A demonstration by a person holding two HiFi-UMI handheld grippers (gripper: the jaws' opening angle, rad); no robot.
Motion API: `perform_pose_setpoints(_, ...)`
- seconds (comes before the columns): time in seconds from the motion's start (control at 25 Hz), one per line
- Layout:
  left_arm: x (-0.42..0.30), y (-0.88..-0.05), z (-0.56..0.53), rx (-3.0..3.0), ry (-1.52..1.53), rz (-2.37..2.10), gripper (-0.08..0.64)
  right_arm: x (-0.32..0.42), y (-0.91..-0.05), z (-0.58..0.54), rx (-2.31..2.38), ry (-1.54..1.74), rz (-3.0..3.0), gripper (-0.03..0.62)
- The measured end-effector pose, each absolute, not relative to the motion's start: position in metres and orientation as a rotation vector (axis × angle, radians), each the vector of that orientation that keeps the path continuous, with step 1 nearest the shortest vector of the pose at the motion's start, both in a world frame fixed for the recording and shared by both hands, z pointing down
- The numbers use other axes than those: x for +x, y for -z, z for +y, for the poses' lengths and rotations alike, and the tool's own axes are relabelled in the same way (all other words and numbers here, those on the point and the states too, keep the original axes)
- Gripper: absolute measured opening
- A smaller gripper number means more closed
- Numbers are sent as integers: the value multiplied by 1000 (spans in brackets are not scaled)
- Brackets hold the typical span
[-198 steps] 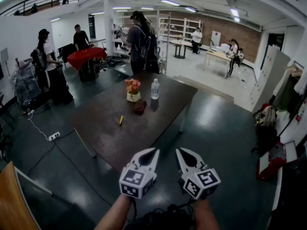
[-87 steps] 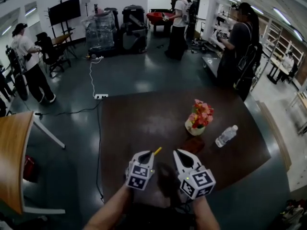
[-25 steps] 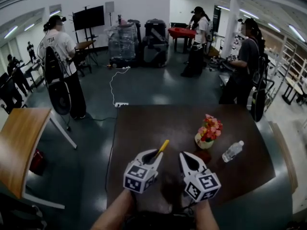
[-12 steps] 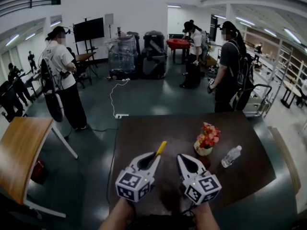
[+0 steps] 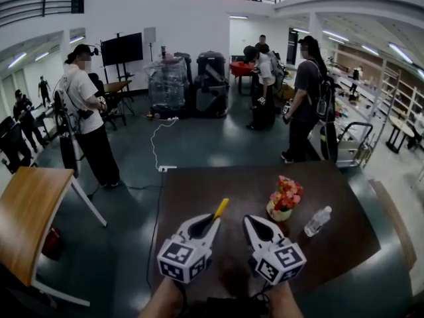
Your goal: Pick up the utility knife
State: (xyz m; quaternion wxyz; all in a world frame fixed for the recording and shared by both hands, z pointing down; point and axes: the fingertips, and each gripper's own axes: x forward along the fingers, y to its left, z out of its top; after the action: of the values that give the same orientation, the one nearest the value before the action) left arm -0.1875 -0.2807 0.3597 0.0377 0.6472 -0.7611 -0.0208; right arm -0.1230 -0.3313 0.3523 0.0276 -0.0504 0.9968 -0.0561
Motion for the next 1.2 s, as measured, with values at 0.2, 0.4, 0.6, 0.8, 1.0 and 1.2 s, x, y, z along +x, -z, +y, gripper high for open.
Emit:
perform_pose_setpoints(0.2, -186, -363, -281, 1973, 75, -2319, 57, -125, -353, -330, -136, 188, 3079, 9)
perform_pose_setpoints(0.4, -186, -364, -281, 1980, 74, -2311, 57, -128, -351, -327, -138, 181, 3083, 9)
perform_pose_setpoints(0.6, -184, -369, -282, 1982, 71, -2297, 57, -128, -352, -325, -123, 187, 3075, 9)
perform_pose_setpoints(0.8, -184, -370, -282, 1985, 61, -2299, 57, -128, -354, -326, -131, 192, 3074, 9)
perform_pose_setpoints(1.0, -186, -369, -282, 1979, 55, -2311, 57, -128, -353, -325, -138, 192, 3075, 9)
perform_pose_setpoints(1.2, -185, -369, -279, 1986, 70, -2293, 57, -129, -352, -321, -146, 200, 3090, 9)
